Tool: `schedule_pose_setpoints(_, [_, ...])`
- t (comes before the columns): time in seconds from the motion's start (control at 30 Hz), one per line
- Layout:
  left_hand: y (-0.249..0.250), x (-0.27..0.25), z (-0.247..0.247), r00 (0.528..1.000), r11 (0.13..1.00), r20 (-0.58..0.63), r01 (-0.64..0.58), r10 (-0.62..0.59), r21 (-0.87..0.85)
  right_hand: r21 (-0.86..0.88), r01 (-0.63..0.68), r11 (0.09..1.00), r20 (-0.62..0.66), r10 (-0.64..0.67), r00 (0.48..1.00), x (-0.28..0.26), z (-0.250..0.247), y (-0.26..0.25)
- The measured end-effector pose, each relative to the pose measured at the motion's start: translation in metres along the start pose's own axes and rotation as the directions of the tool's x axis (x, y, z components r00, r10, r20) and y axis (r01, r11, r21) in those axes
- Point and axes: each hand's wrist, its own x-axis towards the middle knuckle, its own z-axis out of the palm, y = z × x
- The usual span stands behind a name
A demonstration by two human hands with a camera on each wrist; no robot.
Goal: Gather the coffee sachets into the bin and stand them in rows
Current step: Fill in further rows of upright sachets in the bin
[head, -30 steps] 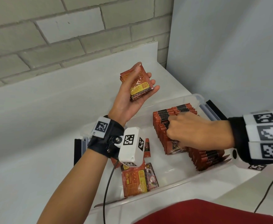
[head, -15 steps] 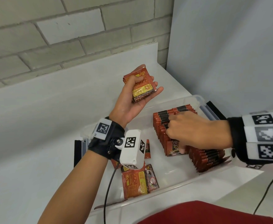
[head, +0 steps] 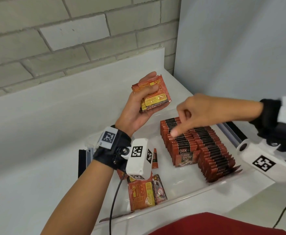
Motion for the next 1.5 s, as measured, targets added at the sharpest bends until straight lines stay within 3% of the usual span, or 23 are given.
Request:
schedule_pose_setpoints(0.13, [0.0, -0.001, 0.004, 1.0, 1.0, 0.009, 0.015, -0.015, 0.025, 0.38, 0.03, 0.925, -0.21, 0.055, 0.976, 0.004, -0.013, 0.004])
schedule_pose_setpoints(0.3, [-0.004, -0.003, 0.006, 0.998, 0.997, 0.04, 0.048, -0.051, 0.057, 0.618, 0.076, 0.783, -0.264, 0.116, 0.957, 0.012, -0.012, 0.005])
schedule_pose_setpoints(0.47, [-0.003, -0.002, 0.01, 0.994, 0.994, 0.036, 0.102, -0.103, 0.034, 0.672, 0.115, 0.732, -0.308, 0.135, 0.942, 0.013, -0.013, 0.008])
schedule_pose_setpoints(0.67, [-0.003, 0.001, 0.006, 0.99, 0.99, 0.022, 0.138, -0.138, -0.002, 0.656, 0.335, 0.676, -0.507, 0.067, 0.859, 0.003, -0.025, 0.006])
schedule_pose_setpoints(0.8, [-0.002, 0.0, 0.007, 0.99, 0.99, -0.001, 0.139, -0.139, -0.037, 0.516, 0.391, 0.762, -0.592, -0.013, 0.806, 0.003, -0.026, 0.007])
schedule_pose_setpoints(0.97, [-0.002, 0.0, 0.002, 0.997, 0.991, 0.015, 0.082, -0.081, -0.106, 0.368, 0.36, 0.857, -0.597, -0.08, 0.799, 0.006, -0.021, 0.011])
schedule_pose_setpoints(1.07, [-0.005, 0.001, 0.002, 1.0, 0.997, 0.004, 0.03, -0.03, -0.071, 0.426, 0.329, 0.843, -0.588, -0.018, 0.809, 0.008, -0.022, 0.013])
schedule_pose_setpoints(1.13, [-0.004, 0.001, 0.002, 1.0, 0.997, -0.03, -0.012, 0.01, -0.078, 0.572, 0.305, 0.762, -0.551, 0.081, 0.831, 0.007, -0.023, 0.011])
schedule_pose_setpoints(1.2, [-0.003, 0.002, 0.001, 0.997, 0.994, -0.057, -0.052, 0.047, -0.093, 0.758, 0.28, 0.589, -0.454, 0.167, 0.875, 0.003, -0.023, 0.007])
schedule_pose_setpoints(1.27, [-0.003, 0.003, -0.001, 0.995, 0.992, -0.064, -0.086, 0.08, -0.091, 0.886, 0.252, 0.39, -0.331, 0.15, 0.932, -0.001, -0.022, 0.002])
schedule_pose_setpoints(1.3, [-0.003, 0.004, -0.002, 0.994, 0.992, -0.064, -0.096, 0.091, -0.08, 0.911, 0.234, 0.34, -0.29, 0.122, 0.949, -0.003, -0.021, -0.001])
schedule_pose_setpoints(1.5, [-0.006, 0.006, -0.004, 0.994, 0.994, -0.02, -0.105, 0.104, -0.021, 0.906, 0.194, 0.377, -0.283, 0.196, 0.939, 0.003, -0.016, 0.001])
